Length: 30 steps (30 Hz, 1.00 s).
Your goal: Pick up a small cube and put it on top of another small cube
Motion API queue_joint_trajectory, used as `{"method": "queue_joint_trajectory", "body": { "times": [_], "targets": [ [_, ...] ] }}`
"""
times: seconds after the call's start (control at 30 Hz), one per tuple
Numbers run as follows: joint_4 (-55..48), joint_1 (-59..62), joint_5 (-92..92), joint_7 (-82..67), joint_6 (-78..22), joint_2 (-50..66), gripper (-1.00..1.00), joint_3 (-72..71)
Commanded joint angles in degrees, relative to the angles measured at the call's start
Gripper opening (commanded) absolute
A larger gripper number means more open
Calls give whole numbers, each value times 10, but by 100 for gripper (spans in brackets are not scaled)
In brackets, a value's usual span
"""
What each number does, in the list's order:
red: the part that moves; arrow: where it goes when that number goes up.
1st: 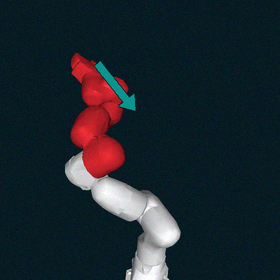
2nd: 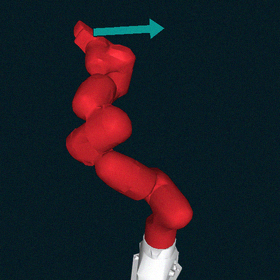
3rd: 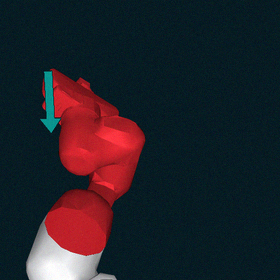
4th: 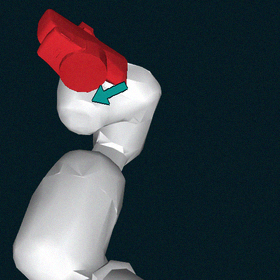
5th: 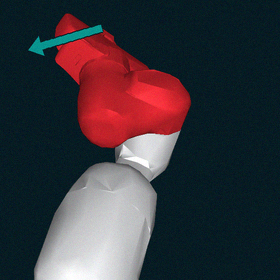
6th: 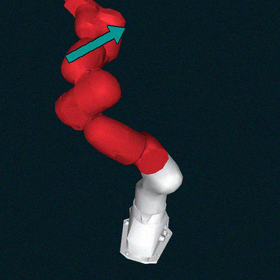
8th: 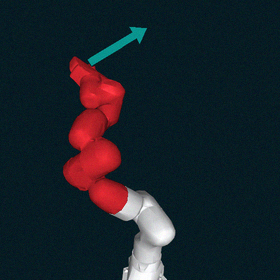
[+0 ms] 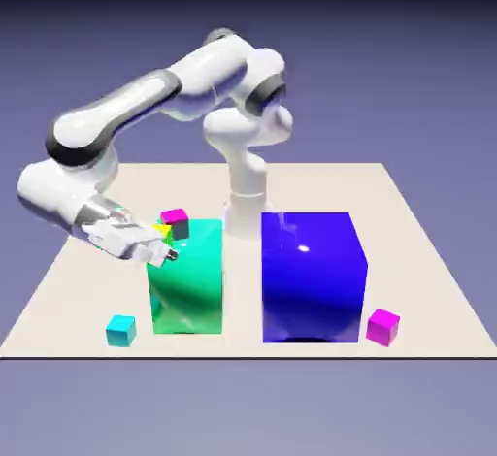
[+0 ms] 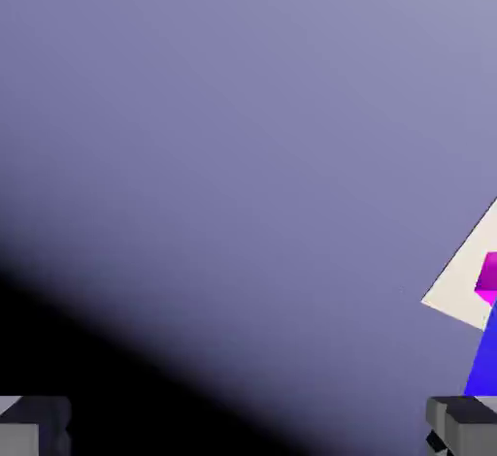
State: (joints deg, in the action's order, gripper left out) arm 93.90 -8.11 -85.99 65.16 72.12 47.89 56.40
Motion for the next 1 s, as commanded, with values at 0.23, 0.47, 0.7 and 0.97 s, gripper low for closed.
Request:
{"method": "queue_joint_trajectory", "body": {
  "times": [0.23, 0.47, 0.7, 0.97],
  "targets": [
    [-22, 106, 108, -7, 42, 146, 0, -2],
    [-22, 107, 109, -8, 42, 146, -100, -2],
    [15, 175, 278, -73, 6, 43, -100, -54],
    [38, 198, 463, -78, -24, -119, -100, -170]
  ]
}}
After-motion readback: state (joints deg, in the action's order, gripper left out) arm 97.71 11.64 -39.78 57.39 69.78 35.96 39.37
